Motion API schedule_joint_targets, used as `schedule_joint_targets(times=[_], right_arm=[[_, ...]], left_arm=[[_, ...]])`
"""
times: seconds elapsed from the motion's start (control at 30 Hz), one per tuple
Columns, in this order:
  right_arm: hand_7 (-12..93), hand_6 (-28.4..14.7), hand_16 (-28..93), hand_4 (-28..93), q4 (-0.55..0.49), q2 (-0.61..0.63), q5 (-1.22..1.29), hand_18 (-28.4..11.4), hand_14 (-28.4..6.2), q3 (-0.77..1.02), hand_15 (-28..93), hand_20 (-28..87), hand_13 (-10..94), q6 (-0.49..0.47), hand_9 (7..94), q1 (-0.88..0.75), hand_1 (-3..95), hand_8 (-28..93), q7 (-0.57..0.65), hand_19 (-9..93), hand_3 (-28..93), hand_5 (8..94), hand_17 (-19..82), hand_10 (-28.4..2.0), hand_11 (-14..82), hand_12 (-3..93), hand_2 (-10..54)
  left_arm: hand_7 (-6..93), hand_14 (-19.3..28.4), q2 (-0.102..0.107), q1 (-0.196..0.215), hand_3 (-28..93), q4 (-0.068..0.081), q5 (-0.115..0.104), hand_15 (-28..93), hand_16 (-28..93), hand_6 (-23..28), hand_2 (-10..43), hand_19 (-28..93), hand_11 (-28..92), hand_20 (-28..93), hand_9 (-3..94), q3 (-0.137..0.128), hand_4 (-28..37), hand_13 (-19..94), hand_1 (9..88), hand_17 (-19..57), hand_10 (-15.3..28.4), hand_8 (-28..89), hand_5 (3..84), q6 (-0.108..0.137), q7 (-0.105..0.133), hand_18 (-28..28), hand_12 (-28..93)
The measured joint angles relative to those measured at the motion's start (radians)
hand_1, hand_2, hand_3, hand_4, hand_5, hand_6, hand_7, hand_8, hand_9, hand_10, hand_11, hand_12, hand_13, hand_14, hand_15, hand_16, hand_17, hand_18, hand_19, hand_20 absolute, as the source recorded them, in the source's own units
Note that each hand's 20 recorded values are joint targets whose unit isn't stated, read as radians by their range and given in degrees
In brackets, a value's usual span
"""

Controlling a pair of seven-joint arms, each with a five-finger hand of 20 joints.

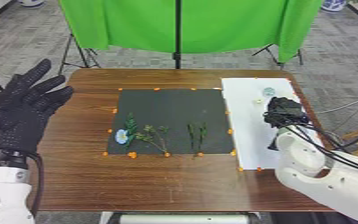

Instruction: Arrange flowers

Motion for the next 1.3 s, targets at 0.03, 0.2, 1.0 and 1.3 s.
schedule_joint_targets(times=[0.03,0.2,1.0,1.3], right_arm=[[42,1.4,28,-28,-0.003,-0.001,-0.005,-19.7,-2.6,-0.007,55,20,77,0.006,89.8,0.011,56.7,-1,0.001,93,76,74.1,35,-5.5,16.2,37.3,-9.5],[41,1.3,28,-28,-0.023,-0.011,-0.027,-19.8,-2.9,-0.019,56,21,77,0.037,90.0,0.05,56.6,-1,-0.001,93,76,74.4,35,-5.5,16.3,37.3,-9.5],[42,1.6,28,-28,0.148,-0.54,0.058,-19.4,-3.3,-0.314,58,22,77,0.017,89.9,0.411,55.8,-1,-0.165,93,77,73.8,34,-5.6,17.1,37.7,-9.5],[42,2.1,27,-28,0.209,-0.684,0.137,-19.2,-3.5,-0.389,59,23,77,0.001,89.7,0.462,55.2,-2,-0.166,93,77,73.4,33,-5.7,17.7,38.0,-9.5]], left_arm=[[12.4,28.2,0.0,0.001,76,0.0,0.0,58,-11,8.9,9.3,59,27,18,29.9,-0.001,-28.3,24,19.9,-7.2,19.8,-8,34.5,0.0,0.0,25.7,12],[12.4,28.2,0.001,0.006,76,-0.002,0.004,58,-11,8.9,9.3,60,27,18,30.0,-0.007,-28.3,24,19.8,-7.2,19.8,-8,34.4,-0.002,0.0,25.8,12],[12.5,28.3,0.039,-0.094,76,0.003,0.022,58,-11,8.9,9.3,62,27,18,30.0,0.016,-28.3,24,19.7,-7.1,19.7,-8,34.3,-0.029,-0.033,26.3,12],[12.5,28.3,0.07,-0.175,76,0.031,0.022,58,-11,8.9,9.3,62,27,18,30.0,0.06,-28.3,24,19.6,-6.9,19.8,-8,34.3,-0.052,-0.032,26.3,12]])
